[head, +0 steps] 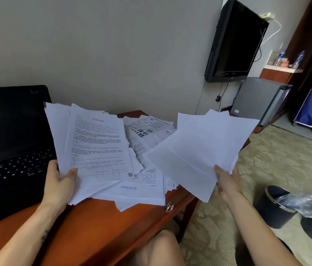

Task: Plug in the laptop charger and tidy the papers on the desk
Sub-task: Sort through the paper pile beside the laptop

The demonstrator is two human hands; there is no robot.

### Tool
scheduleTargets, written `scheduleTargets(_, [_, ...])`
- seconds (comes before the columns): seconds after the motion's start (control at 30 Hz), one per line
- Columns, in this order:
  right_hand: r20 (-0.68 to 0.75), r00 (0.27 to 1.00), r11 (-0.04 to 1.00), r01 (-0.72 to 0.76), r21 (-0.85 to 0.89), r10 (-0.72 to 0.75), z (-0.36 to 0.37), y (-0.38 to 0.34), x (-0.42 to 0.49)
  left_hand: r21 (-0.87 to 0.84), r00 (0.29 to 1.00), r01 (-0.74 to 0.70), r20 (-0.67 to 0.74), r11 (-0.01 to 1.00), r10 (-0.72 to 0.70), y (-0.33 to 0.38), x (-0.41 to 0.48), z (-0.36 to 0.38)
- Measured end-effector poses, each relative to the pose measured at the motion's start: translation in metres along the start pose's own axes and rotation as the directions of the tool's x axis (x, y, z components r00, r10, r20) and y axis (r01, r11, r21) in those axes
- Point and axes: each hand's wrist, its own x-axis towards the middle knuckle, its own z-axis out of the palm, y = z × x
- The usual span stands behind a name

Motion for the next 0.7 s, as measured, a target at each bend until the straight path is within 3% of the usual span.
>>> scheduleTargets(0.2, [0.136,0.99,0.997,-0.053,0.055,0.045,0.013,-0.005,-0.015,-0.013,0.998,0.031,0.05,0.999,-0.03,-0.003,-0.004,0.0])
scheduleTargets(0.57, [0.429,0.9,0.948,0.068,-0.311,0.077,0.113,0.017,-0.035,0.011,0.944,0.157,0.291,0.988,-0.154,0.001,-0.015,0.0])
scheduleTargets(0.7, [0.483,0.87,0.925,0.097,-0.367,0.101,0.144,0.026,-0.037,0.097,0.953,0.086,0.283,0.992,-0.111,0.002,-0.015,0.001])
